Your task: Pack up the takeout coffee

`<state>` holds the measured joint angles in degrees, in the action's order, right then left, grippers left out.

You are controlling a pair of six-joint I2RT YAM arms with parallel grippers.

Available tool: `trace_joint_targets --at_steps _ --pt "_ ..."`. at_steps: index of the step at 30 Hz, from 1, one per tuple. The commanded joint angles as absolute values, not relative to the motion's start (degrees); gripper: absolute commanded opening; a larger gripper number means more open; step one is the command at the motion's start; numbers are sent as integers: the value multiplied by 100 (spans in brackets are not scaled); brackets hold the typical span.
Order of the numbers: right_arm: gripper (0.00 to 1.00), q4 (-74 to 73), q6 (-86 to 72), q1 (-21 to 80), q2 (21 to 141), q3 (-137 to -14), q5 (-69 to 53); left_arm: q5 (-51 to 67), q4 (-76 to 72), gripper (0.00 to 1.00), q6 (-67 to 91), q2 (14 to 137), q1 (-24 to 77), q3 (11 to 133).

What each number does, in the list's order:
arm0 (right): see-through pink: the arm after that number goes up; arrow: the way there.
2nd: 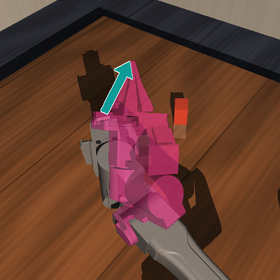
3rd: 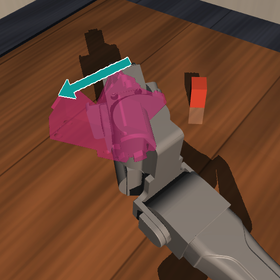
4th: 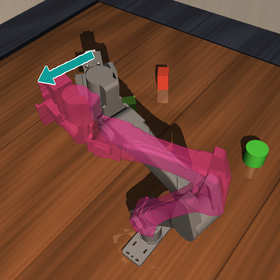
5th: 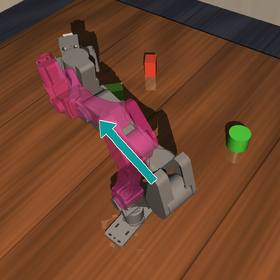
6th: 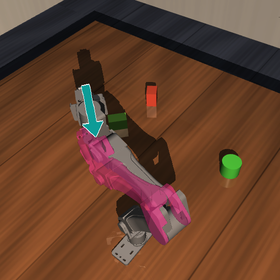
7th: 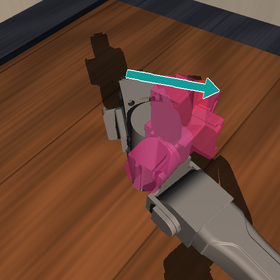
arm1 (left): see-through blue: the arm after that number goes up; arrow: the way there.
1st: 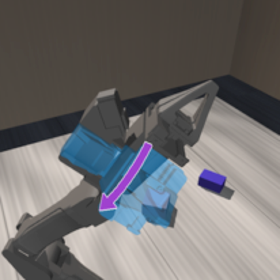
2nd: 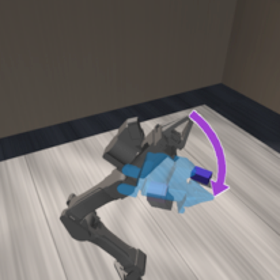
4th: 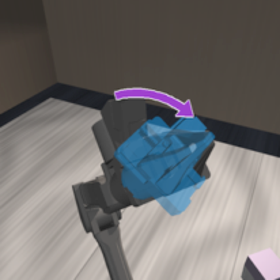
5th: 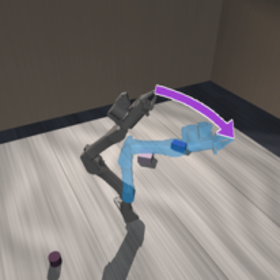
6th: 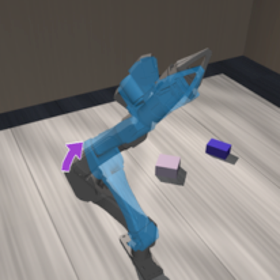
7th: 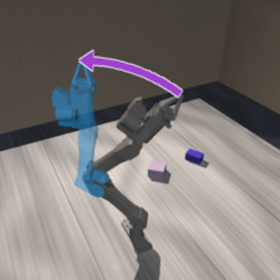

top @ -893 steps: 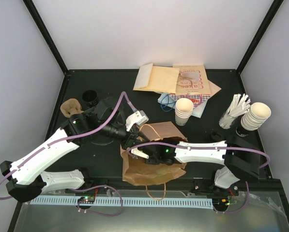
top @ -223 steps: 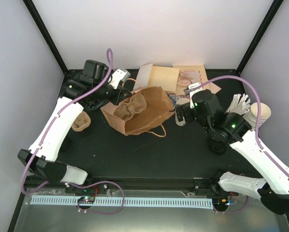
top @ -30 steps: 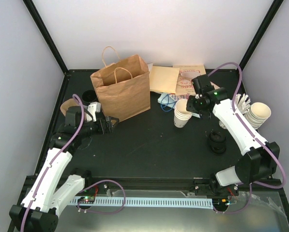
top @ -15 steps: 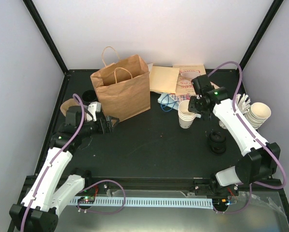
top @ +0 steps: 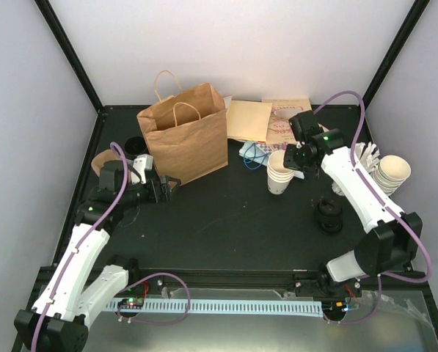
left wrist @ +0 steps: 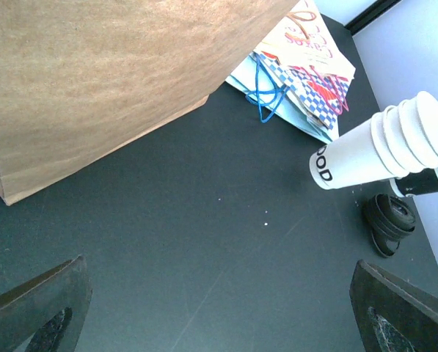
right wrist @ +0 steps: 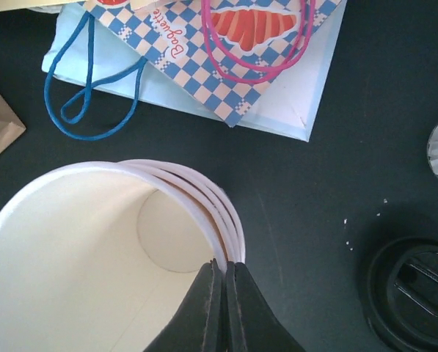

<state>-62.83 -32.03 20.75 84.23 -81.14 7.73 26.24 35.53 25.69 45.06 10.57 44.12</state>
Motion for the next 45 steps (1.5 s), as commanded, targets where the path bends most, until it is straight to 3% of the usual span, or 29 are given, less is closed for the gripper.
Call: trace_joint_targets --at_steps 1,5,8,11,14,18,26,34,45 --pt "1 -6294 -3445 2045 8230 -8157 1238 2753 3496 99 2601 4486 1038 4683" --pt "1 -5766 -3158 1888 7991 -7805 55 2717 3485 99 2567 4439 1038 4684" --pt "1 -6259 -3530 2104 8030 -7974 1790 2724 3489 99 2572 4483 1042 4718" --pt "1 -6811 -3500 2118 8333 -8318 2174 2767 3447 99 2613 4504 1037 4720" --pt "1 -6340 -3088 2118 8229 -8142 1125 2781 3406 99 2595 4545 1038 4727" --pt "1 -6182 -3213 2118 7998 -8158 912 2780 3506 99 2571 4596 1039 4823" --pt "1 -7082 -2957 2120 7914 -9653 613 2733 3601 99 2514 4509 1037 4899" --pt "7 -6061 -2293 2249 6915 -9206 -1869 2811 3521 99 2550 4538 1039 4841" --pt "1 -5644 -2488 4405 7949 -8104 -11 2910 3433 99 2607 4630 1053 4796"
